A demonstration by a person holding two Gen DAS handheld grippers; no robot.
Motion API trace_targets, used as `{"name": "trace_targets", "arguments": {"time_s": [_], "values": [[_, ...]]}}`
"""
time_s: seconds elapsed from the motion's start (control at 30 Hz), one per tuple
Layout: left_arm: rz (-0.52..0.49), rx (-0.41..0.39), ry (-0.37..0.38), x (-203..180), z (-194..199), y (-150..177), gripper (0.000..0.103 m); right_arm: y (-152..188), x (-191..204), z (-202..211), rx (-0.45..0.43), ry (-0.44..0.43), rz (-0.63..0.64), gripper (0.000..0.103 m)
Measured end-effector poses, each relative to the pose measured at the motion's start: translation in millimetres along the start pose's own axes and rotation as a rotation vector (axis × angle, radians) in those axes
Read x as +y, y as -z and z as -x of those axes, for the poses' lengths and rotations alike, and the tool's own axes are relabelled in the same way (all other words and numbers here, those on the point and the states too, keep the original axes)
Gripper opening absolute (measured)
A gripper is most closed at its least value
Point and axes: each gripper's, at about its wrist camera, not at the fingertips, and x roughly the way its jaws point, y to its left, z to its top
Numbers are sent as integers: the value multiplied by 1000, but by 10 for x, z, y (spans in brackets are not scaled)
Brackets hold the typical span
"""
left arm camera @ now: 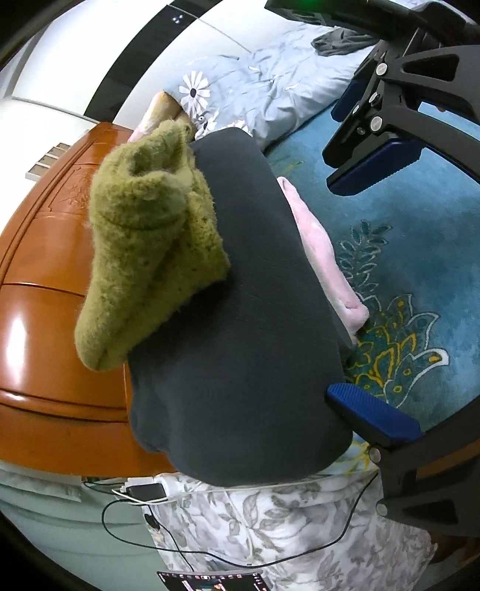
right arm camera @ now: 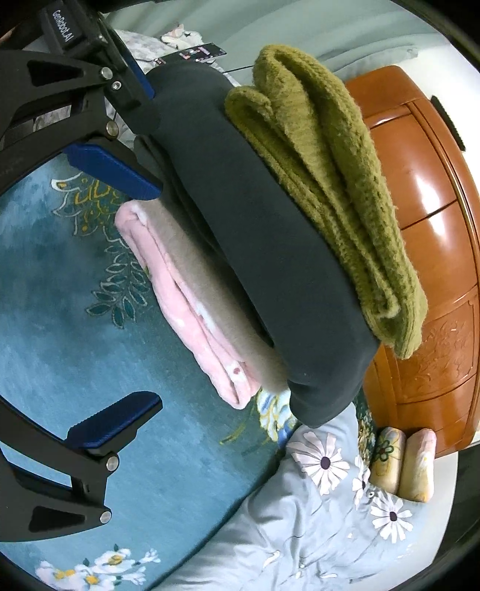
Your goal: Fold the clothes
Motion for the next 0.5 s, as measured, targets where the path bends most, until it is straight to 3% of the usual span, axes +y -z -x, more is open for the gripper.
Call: {"name": "trace_targets", "arguments": {"time_s": [0.5], "values": [[-9,-20,-50,-1,49,27,103,-19,76,43,-41,52,60,103]]}}
